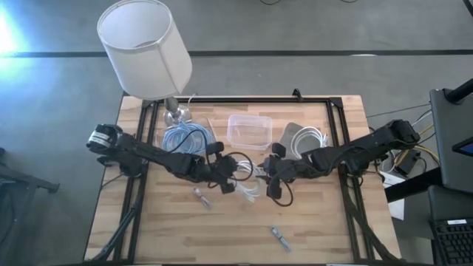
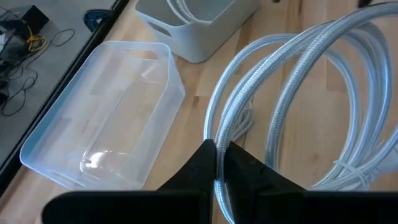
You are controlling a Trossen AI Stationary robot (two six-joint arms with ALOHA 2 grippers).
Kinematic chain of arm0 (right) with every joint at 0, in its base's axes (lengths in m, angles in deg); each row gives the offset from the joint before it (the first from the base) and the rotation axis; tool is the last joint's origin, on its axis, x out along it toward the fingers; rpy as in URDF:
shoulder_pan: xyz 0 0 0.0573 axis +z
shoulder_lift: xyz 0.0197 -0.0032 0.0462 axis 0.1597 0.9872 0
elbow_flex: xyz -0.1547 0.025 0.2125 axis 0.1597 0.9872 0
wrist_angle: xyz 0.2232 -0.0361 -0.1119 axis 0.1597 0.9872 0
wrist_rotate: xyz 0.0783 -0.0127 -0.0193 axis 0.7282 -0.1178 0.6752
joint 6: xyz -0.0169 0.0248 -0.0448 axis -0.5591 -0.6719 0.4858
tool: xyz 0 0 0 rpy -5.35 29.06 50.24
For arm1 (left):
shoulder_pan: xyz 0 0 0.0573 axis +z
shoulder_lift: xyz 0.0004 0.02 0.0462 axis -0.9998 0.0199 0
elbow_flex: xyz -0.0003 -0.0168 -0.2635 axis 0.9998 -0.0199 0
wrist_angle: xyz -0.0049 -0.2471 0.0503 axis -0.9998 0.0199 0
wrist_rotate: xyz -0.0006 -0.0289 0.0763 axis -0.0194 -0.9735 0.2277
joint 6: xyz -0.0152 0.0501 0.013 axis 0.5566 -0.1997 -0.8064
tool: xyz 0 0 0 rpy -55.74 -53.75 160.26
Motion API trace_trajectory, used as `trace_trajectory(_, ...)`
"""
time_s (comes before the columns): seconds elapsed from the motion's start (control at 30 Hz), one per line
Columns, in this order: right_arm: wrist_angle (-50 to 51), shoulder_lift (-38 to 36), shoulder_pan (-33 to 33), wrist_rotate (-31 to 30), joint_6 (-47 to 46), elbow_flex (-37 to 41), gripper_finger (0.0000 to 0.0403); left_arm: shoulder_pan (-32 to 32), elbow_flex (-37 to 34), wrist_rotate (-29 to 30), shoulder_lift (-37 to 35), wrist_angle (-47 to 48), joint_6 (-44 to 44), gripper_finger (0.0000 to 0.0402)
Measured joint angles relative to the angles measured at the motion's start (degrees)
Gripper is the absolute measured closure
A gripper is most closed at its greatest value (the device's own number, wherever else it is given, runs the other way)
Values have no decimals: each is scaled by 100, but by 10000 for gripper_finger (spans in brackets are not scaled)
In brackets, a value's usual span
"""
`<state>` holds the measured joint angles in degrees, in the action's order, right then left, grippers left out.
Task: Pick & Place USB Port
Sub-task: Put the white HDMI cable into the gray bin
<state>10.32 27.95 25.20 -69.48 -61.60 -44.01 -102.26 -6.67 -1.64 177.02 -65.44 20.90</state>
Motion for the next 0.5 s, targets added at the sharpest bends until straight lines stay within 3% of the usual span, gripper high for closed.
trace_trajectory(0.5,-13,-43,37,-40,-251,0,204,36,-11,70,0,4,-23,375)
